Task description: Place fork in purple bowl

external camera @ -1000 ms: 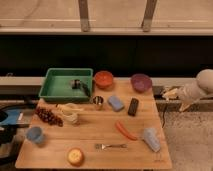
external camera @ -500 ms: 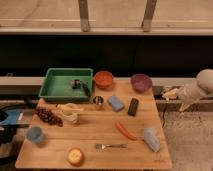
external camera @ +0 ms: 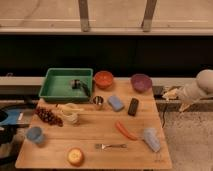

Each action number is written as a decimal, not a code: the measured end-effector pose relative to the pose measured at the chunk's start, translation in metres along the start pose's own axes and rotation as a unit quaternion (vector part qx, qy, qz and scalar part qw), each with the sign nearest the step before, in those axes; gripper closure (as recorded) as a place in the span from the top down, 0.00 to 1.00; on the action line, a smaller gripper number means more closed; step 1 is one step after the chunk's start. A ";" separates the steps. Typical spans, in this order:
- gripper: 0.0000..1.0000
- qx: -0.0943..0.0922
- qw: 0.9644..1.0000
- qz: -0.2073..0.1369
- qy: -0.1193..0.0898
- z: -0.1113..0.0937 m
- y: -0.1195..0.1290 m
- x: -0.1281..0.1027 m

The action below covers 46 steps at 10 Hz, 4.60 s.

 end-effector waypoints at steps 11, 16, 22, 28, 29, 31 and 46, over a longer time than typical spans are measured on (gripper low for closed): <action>0.72 -0.003 0.998 -0.059 0.000 -0.003 0.024 0.025; 0.72 0.010 0.978 -0.202 0.045 0.014 0.092 0.108; 0.72 0.041 0.920 -0.380 0.081 0.036 0.146 0.211; 0.72 0.065 0.886 -0.449 0.091 0.042 0.148 0.251; 0.72 0.062 0.887 -0.448 0.094 0.043 0.147 0.250; 0.72 0.059 0.873 -0.471 0.109 0.053 0.148 0.261; 0.72 0.016 0.755 -0.618 0.219 0.089 0.201 0.389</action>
